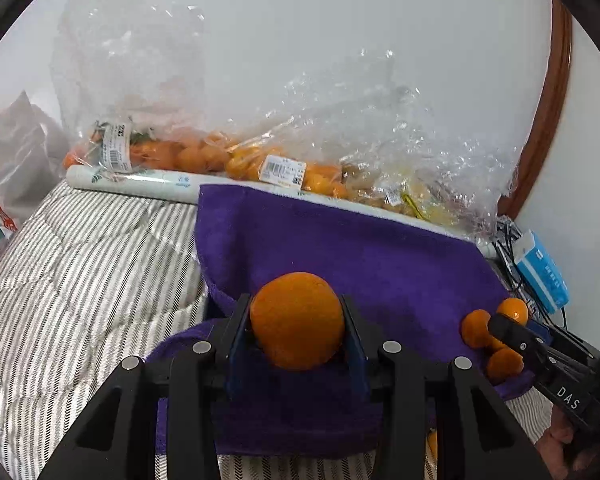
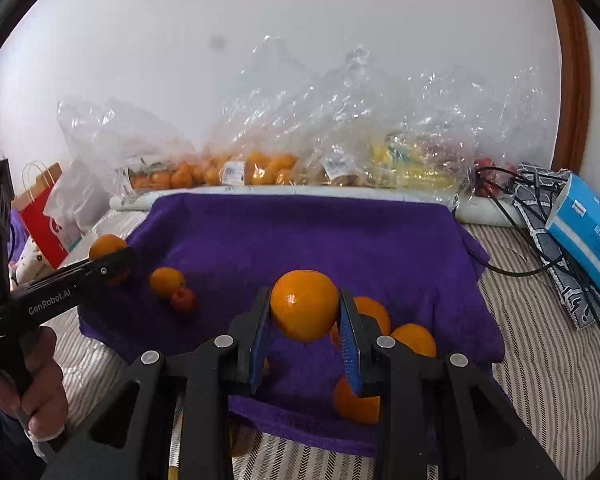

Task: Organize fruits
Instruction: 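Lower both oranges onto the towel and open both tools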

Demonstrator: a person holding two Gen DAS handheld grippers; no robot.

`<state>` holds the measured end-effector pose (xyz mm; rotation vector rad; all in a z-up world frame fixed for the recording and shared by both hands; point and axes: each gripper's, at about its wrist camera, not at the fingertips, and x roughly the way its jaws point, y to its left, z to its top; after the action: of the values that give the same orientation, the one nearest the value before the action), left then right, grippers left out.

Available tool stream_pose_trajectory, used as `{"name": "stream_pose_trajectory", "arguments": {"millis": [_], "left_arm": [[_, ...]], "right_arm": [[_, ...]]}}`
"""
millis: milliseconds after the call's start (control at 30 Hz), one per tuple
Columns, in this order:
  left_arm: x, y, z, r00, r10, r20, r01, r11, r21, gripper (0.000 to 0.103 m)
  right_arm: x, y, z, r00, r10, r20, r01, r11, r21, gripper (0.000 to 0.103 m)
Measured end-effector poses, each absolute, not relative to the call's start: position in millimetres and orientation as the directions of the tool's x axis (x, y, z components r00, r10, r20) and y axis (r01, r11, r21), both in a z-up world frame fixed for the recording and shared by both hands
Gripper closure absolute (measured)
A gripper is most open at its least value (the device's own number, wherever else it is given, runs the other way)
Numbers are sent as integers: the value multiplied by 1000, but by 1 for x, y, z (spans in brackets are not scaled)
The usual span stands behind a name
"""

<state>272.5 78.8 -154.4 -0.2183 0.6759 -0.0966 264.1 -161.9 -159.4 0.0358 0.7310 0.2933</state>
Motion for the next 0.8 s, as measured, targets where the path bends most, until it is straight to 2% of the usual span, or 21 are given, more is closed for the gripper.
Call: {"name": "stream_pose_trajectory", "arguments": {"millis": [400,800], "left_arm": [[275,75,-158,755,-180,-631,27,969,-245,63],[278,69,-161,742,-163,-650,31,977,-210,63]], "right_arm": [[270,-154,-177,666,269,-695,-255,959,126,71],[269,-152,-178,668,266,-695,-263,958,113,71]]}}
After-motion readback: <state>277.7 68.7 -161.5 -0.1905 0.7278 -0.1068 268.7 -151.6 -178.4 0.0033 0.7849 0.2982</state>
